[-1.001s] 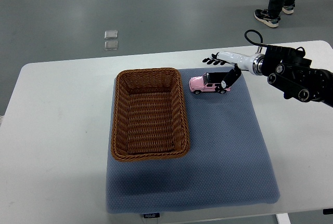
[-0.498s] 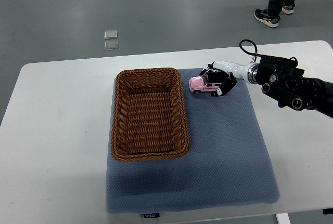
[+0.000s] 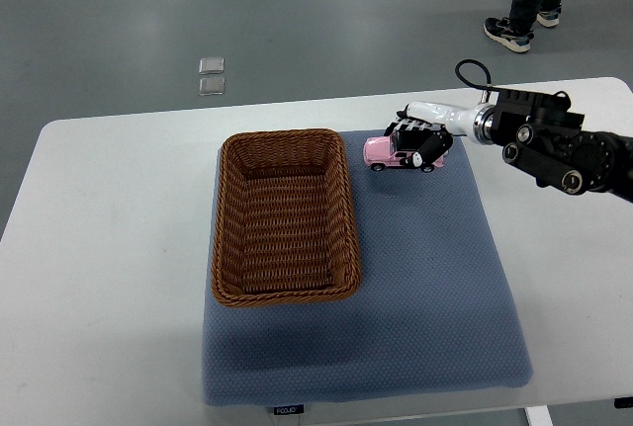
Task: Place pink car in brown basket
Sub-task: 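Close the right hand's fingers around the car and lift it, then carry the held car over the wicker basket and lower it inside, then open the right hand, release the car, and lift the hand away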
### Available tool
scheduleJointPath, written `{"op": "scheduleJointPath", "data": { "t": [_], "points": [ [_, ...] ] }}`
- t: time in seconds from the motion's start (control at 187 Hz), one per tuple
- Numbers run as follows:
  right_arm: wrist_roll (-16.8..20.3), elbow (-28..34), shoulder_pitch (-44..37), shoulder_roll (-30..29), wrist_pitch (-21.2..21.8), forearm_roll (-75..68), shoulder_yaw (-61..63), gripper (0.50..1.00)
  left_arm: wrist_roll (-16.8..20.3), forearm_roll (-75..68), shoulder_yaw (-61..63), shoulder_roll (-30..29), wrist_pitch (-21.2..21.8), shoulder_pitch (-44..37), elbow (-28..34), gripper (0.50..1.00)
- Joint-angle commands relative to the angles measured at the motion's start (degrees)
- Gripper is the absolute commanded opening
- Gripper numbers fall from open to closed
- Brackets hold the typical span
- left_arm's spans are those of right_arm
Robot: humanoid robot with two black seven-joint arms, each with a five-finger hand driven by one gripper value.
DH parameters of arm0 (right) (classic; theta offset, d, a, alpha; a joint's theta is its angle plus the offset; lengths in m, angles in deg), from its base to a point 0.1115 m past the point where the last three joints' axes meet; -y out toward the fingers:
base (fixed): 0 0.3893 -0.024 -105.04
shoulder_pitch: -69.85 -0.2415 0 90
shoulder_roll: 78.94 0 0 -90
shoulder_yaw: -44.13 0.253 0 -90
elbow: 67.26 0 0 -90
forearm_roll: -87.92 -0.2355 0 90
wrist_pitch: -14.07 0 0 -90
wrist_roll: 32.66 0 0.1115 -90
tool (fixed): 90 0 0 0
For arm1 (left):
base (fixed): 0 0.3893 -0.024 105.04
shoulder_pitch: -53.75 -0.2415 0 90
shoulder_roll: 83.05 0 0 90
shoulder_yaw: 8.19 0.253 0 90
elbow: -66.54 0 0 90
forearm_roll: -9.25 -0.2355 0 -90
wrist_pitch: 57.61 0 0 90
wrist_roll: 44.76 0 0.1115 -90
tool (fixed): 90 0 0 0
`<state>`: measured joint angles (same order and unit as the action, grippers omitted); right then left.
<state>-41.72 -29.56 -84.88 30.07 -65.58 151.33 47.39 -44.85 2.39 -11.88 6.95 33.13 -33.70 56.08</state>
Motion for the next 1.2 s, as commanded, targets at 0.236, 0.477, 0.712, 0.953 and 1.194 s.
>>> {"op": "scheduleJointPath", "data": {
  "t": [0.236, 0.477, 0.712, 0.953, 1.194],
  "points": [
    [0.8, 14.5, -10.2, 9.5, 6.5, -1.3, 0.9, 0.5, 0.0, 0.0, 0.1, 0.0, 0.0, 0.0, -0.1, 1.0],
    [2.2, 15.8, -11.3, 0.6, 5.3, -3.4, 1.0, 0.5, 0.0, 0.0, 0.1, 0.0, 0.0, 0.0, -0.1, 1.0],
    [2.1, 9.7, -10.2, -12.8, 2.7, -4.9, 0.1, 0.5, 0.0, 0.0, 0.1, 0.0, 0.0, 0.0, -0.1, 1.0],
    [1.8, 6.3, -6.8, -16.9, 2.0, -4.6, 0.2, 0.513, 0.0, 0.0, 0.1, 0.0, 0.0, 0.0, -0.2, 1.0],
    [1.7, 5.5, -2.6, -17.8, -0.1, -4.3, 0.1, 0.594, 0.0, 0.0, 0.2, 0.0, 0.0, 0.0, -0.3, 1.0]
  ]
}}
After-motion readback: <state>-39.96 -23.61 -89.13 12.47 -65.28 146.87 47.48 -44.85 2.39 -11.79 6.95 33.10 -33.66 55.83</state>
